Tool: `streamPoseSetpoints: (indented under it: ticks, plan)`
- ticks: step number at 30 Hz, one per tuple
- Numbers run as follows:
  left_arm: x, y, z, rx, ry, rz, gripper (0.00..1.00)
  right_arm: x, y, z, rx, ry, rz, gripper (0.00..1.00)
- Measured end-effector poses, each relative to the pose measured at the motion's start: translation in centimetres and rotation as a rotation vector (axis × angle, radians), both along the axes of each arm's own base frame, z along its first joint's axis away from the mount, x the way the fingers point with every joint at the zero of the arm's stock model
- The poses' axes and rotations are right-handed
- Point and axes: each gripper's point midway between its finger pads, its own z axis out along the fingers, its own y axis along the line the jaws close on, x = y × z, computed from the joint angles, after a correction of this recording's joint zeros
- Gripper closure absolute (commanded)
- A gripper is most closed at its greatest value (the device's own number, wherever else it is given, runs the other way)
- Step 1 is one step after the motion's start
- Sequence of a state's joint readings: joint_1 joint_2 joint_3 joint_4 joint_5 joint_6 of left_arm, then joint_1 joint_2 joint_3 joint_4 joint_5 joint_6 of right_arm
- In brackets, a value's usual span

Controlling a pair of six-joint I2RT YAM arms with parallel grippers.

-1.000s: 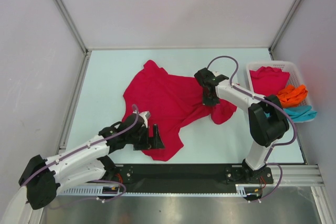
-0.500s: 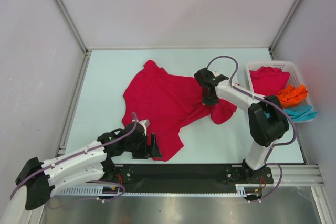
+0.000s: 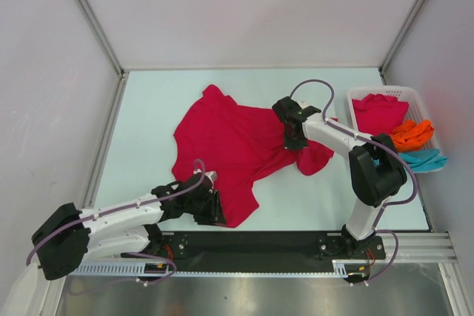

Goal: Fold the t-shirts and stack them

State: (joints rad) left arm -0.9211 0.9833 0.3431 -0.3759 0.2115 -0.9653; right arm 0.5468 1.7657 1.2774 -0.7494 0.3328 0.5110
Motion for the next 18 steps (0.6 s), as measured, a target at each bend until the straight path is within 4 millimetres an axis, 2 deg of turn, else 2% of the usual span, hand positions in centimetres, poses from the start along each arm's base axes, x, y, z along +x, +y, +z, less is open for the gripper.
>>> streamPoseSetpoints:
  ticks: [1,2,8,11,12,14,15,18]
  plan:
    - [0.1,-0.2,-0.1,0.001,0.0,-0.003,0.91,0.0,0.0,0.0,-0.001,0.0,0.0,1.0]
    - [0.3,-0.4,-0.3,0.007,-0.001,-0.007,1.0,0.0,0.0,-0.1,-0.001,0.001,0.0,1.0]
    - [1.1,-0.6,-0.1,0.033,-0.024,-0.008,1.0,0.0,-0.1,-0.1,-0.005,0.002,0.004,1.0]
    - [2.8,-1.3,2.1,0.041,-0.066,-0.018,1.0,0.2,-0.4,0.1,-0.006,0.003,0.002,1.0]
    - [3.9,-1.7,3.4,0.039,-0.088,-0.017,1.0,0.4,-0.4,0.3,-0.005,0.0,0.001,1.0]
    - [7.2,-2.8,7.2,0.013,-0.155,-0.003,1.0,1.6,-0.6,1.4,-0.003,-0.014,-0.002,1.0]
    - [9.3,-3.1,9.6,-0.003,-0.203,0.016,1.0,2.3,-0.6,2.1,0.0,-0.026,-0.004,1.0]
    - [15.7,-2.8,17.7,-0.057,-0.366,0.086,1.0,6.5,-0.5,6.3,0.038,-0.126,-0.019,1.0]
